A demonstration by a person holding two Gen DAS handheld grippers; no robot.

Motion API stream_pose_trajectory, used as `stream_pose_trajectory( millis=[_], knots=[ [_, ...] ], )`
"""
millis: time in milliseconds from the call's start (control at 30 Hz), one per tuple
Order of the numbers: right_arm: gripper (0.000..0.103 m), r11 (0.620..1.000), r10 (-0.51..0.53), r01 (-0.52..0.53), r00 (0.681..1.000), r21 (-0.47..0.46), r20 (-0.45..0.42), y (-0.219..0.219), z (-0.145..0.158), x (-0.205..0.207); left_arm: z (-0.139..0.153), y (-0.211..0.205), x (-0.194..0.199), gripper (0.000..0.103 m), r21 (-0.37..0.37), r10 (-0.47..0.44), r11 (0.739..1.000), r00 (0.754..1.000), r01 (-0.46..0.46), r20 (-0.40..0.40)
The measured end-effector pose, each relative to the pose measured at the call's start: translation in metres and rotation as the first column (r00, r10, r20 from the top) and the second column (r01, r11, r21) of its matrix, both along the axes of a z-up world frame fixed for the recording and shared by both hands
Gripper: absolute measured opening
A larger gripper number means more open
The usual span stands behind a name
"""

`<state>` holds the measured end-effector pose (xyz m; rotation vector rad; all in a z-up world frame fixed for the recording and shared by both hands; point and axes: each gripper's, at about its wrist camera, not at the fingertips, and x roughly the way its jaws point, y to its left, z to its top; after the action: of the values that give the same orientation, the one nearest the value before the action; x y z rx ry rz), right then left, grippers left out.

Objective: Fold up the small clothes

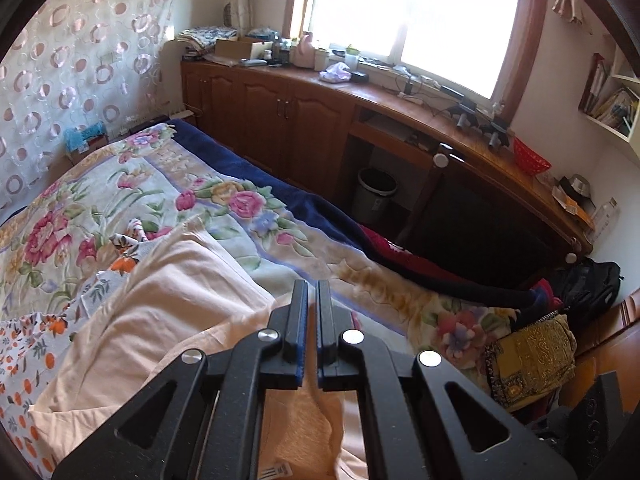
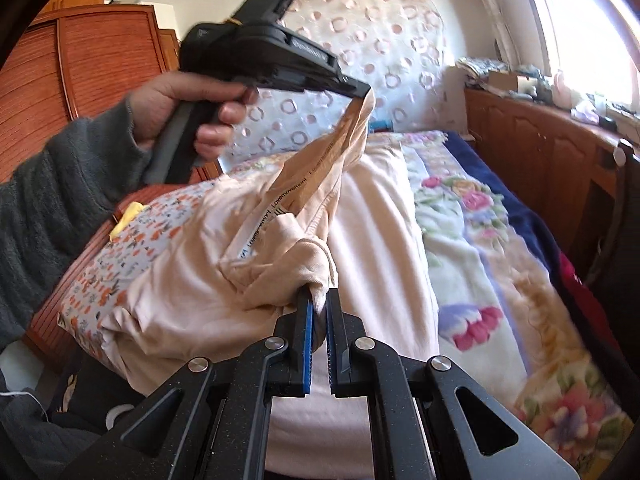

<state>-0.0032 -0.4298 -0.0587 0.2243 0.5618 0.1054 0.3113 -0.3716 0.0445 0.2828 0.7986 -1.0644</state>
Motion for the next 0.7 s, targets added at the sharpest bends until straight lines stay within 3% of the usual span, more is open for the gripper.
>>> stream_pose_trajectory(
  millis=[33,67,167,200,367,433,467,600,700],
  knots=[
    [0.005,1.000,-0.003,0.003,1.000,0.001,-0.014,0.000,-0.001,0.000,0.000,0.000,-0.001,0.003,0.006,-0.005,1.000,1.000,0.005,0.001],
    [0.005,1.000,-0.006,0.006,1.000,0.002,-0.023,0.001,-0.004,0.000,0.000,0.001,-0.002,0.011,0.018,0.002,1.000,1.000,-0.002,0.013],
    [0.006,1.000,-0.016,0.017,0.998,0.024,-0.055,-0.001,-0.004,-0.002,0.003,0.011,-0.002,0.066,0.022,0.024,0.999,0.998,-0.025,0.050],
    [0.010,0.999,-0.023,0.024,0.998,0.022,-0.065,-0.002,-0.002,-0.004,0.003,0.017,-0.002,0.078,0.020,0.030,0.999,0.998,-0.031,0.053],
    [0.018,0.999,-0.035,0.033,0.998,-0.028,-0.058,-0.004,0.013,-0.013,0.003,0.061,0.000,0.080,0.023,0.078,0.997,0.994,-0.080,0.072],
    [0.033,0.997,-0.035,0.032,0.999,-0.069,-0.039,0.000,0.027,-0.012,-0.001,0.083,0.002,0.081,0.026,0.091,0.995,0.994,-0.092,0.060],
    [0.035,0.997,-0.023,0.021,0.999,-0.075,-0.026,0.003,0.032,-0.009,-0.004,0.090,0.003,0.081,0.033,0.097,0.995,0.994,-0.099,0.055],
    [0.037,0.992,0.065,-0.067,0.998,-0.106,-0.026,0.021,0.047,0.019,-0.028,0.128,0.006,0.081,0.094,0.138,0.986,0.990,-0.140,0.033],
    [0.037,0.983,0.127,-0.135,0.989,-0.122,-0.075,0.039,0.046,0.046,-0.046,0.148,0.005,0.081,0.128,0.166,0.978,0.986,-0.167,0.016]
  ],
)
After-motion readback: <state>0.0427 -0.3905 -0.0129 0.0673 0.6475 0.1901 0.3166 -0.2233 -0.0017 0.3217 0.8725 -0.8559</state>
